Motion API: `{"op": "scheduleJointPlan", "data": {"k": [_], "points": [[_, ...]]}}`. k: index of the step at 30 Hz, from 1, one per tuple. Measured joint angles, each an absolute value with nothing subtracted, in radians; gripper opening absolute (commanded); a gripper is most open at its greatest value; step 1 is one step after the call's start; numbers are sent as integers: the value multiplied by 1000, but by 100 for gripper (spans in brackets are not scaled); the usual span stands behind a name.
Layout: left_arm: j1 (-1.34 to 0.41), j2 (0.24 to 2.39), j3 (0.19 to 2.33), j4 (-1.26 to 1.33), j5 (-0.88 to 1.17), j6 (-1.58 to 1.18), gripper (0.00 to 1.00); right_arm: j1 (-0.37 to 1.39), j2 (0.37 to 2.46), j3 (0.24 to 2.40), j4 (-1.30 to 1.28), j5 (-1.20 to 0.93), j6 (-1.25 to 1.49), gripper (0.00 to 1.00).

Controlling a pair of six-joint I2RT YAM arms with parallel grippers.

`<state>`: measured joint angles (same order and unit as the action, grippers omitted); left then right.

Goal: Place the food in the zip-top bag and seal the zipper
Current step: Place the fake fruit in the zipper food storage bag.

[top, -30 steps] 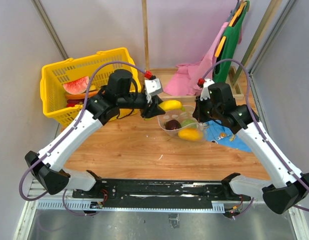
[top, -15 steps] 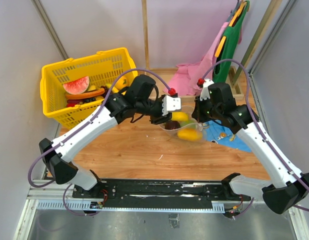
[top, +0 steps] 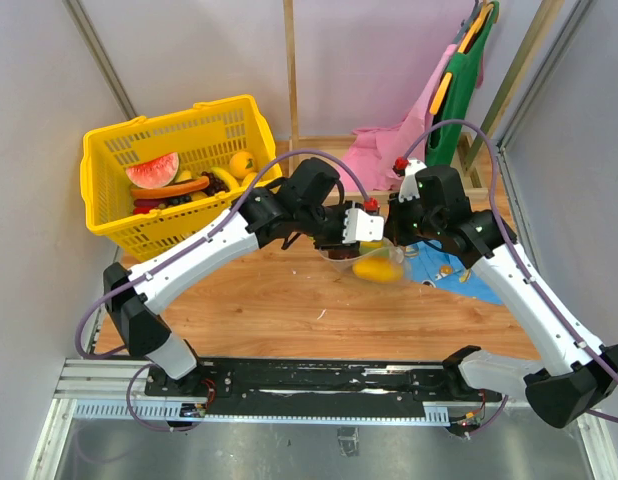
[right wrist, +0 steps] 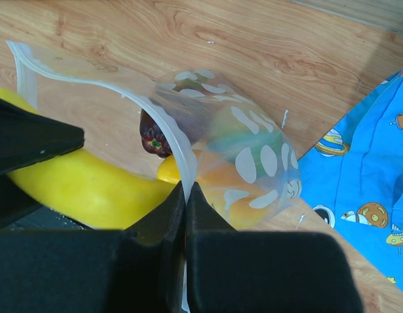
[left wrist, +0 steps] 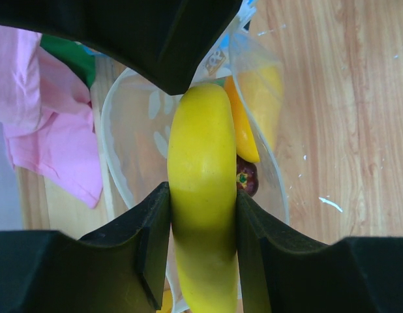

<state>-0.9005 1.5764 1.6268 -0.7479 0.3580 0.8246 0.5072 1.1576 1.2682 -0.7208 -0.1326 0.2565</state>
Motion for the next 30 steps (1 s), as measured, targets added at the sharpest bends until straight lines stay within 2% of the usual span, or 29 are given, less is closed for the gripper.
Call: {"op": "scheduleJointPlan", "data": {"k": [7, 15, 21, 30], "points": [[-905, 1602, 1627, -739, 326, 846, 12, 504, 1158, 1264, -707, -140, 259, 1], [-934, 1617, 1627, -719, 320, 880, 14, 501, 1158, 1262, -704, -150, 262, 1], [-950, 1628, 1623, -705, 304, 906, 32, 501, 1158, 1262, -702, -157, 263, 1], [-953, 1628, 1547, -621, 231, 912, 46, 501, 1158, 1261, -697, -159, 266, 1]]}}
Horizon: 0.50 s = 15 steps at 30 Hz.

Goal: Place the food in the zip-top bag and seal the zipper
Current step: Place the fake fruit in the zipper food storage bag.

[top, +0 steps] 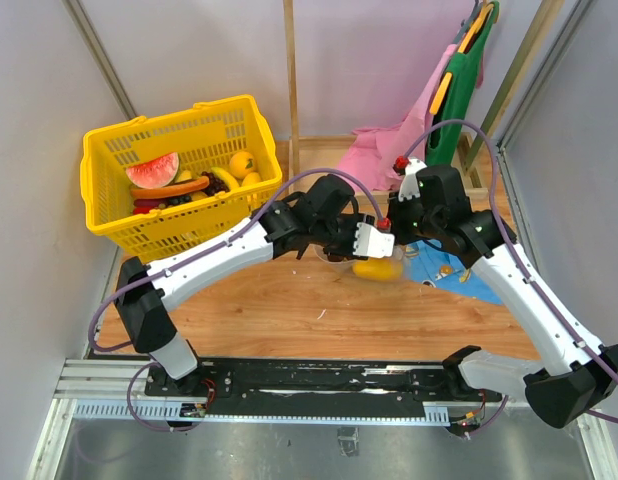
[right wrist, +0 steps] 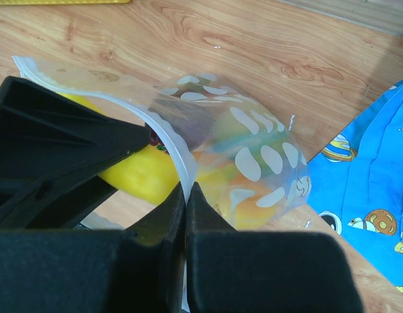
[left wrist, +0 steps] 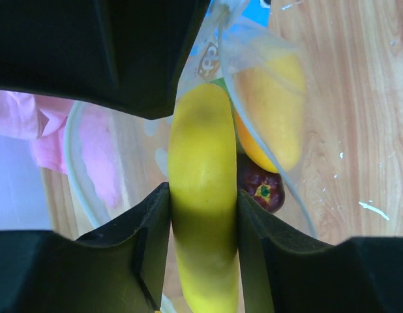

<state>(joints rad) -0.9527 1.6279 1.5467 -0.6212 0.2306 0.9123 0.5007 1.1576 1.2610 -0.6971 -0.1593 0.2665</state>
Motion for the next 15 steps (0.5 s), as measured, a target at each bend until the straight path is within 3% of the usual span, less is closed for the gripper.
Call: {"op": "scheduleJointPlan", "data": {"k": [6, 15], "points": [[-953, 1628, 1518, -577, 186, 907, 61, 501, 1158, 1257, -696, -168, 267, 1], [-953, 1609, 1467, -503, 181, 885, 69, 501, 1158, 1257, -696, -176, 274, 1]]}}
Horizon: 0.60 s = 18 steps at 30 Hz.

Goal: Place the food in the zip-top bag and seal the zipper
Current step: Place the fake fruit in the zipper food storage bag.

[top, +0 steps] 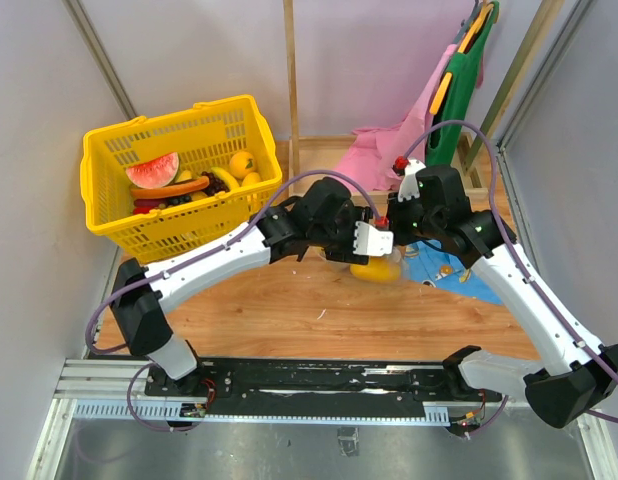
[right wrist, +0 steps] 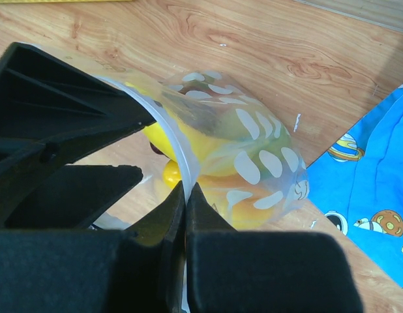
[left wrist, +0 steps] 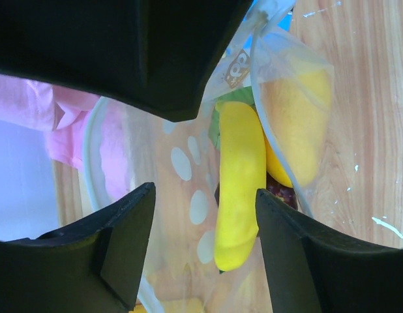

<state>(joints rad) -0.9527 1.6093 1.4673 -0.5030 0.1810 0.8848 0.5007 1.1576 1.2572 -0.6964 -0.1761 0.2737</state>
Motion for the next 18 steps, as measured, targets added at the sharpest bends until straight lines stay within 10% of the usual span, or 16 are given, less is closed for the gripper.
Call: {"op": "scheduleJointPlan", "data": {"k": [18], "points": [[-953, 1367, 1321, -276, -25, 580, 99, 501, 1158, 1257, -696, -176, 285, 1]]}}
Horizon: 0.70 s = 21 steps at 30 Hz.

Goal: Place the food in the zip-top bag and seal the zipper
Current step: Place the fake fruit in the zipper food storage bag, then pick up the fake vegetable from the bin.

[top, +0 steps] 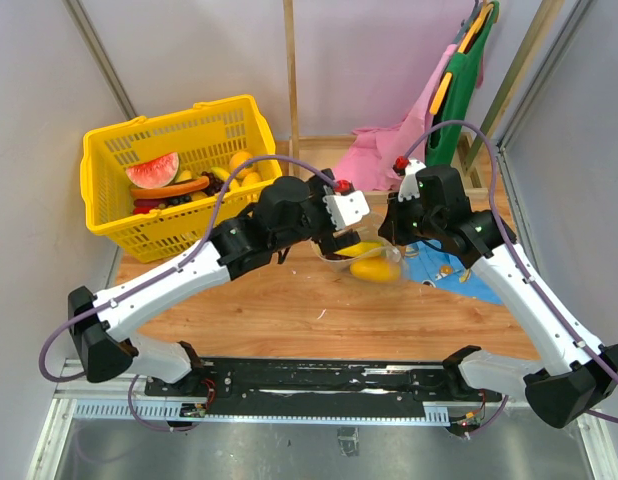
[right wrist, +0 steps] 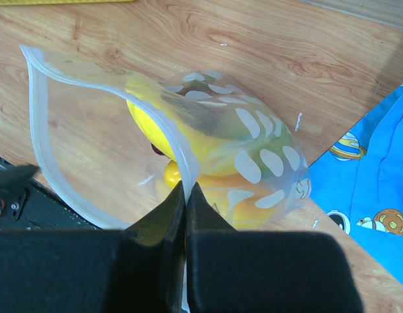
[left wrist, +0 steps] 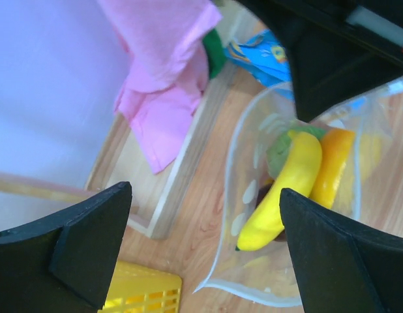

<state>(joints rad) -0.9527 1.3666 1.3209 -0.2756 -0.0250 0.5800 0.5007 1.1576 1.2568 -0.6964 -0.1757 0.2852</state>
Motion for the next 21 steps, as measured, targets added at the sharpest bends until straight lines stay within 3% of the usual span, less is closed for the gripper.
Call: {"op": "scheduleJointPlan", "data": {"k": [7, 21], "points": [[-939, 1306, 1345, -276, -210, 374, 99, 501, 1158, 1248, -692, -176, 285, 1], [-699, 1348, 1509, -504, -302, -23, 98, 501, 1158, 1246, -686, -175, 284, 1]]}}
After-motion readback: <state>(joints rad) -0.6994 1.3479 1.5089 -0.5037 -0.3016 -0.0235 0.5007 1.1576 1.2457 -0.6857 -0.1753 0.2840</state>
